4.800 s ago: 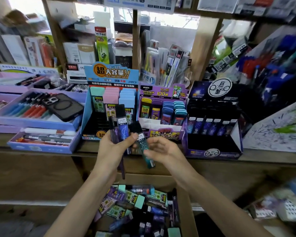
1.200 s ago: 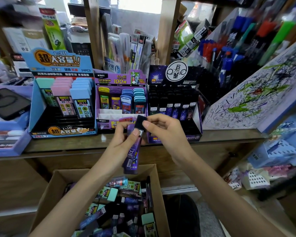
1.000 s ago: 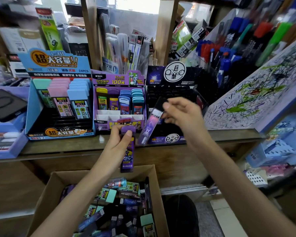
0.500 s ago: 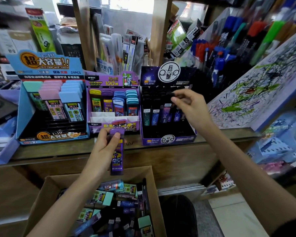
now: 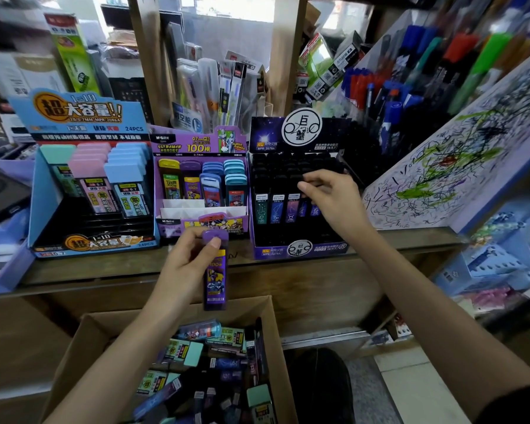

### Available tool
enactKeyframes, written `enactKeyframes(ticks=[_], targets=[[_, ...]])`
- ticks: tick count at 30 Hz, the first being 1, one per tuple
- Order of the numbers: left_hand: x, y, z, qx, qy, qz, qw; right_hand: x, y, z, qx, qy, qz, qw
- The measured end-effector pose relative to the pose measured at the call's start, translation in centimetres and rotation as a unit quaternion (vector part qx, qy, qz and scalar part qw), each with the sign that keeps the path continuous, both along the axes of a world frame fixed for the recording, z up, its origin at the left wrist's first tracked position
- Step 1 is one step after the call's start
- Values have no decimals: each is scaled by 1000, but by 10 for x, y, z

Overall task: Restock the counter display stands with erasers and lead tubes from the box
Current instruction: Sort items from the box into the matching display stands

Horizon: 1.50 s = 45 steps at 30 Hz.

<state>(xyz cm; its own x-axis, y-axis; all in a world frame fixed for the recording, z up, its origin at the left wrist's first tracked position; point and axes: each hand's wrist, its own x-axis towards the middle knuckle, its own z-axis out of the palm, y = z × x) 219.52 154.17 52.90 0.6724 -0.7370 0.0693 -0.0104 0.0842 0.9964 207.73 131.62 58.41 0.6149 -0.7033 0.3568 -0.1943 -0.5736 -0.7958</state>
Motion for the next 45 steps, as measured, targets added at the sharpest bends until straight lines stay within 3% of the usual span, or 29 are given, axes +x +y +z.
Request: enactKeyframes(ticks=[2,4,7,10,13,17,21,23,25,27,33,45], targets=[[-2,1,3,-4,-3,-2,1000,-1,4,3,-12,27,-17,999],[-3,5,9,-10,-17,-6,1000,-5,13,5,-82,52,-58,994],[0,11,18,-29,-52,-12,998,-12,41,12,-155,14,-52,986],[3,11,27,-42,-91,-16,995,-6,81,19,-14,18,108,994],[7,15,35,-60,-141,-19,988,10,112,18,85,19,221,971],[17,32,40,-58,-186,0,981,31,130,17,100,2,232,968],[41,49,39,-13,-200,59,978,55,134,34,47,-9,224,973],[57,54,37,61,-320,104,940,68,126,48,27,-35,191,981],[72,56,34,123,-479,124,860,83,115,61,-10,-48,155,987],[84,55,30,151,-547,98,818,97,104,67,-52,-50,128,989],[96,46,17,182,-547,44,816,127,83,58,-117,-33,89,989],[98,45,5,180,-547,66,815,129,81,52,-204,7,68,977]])
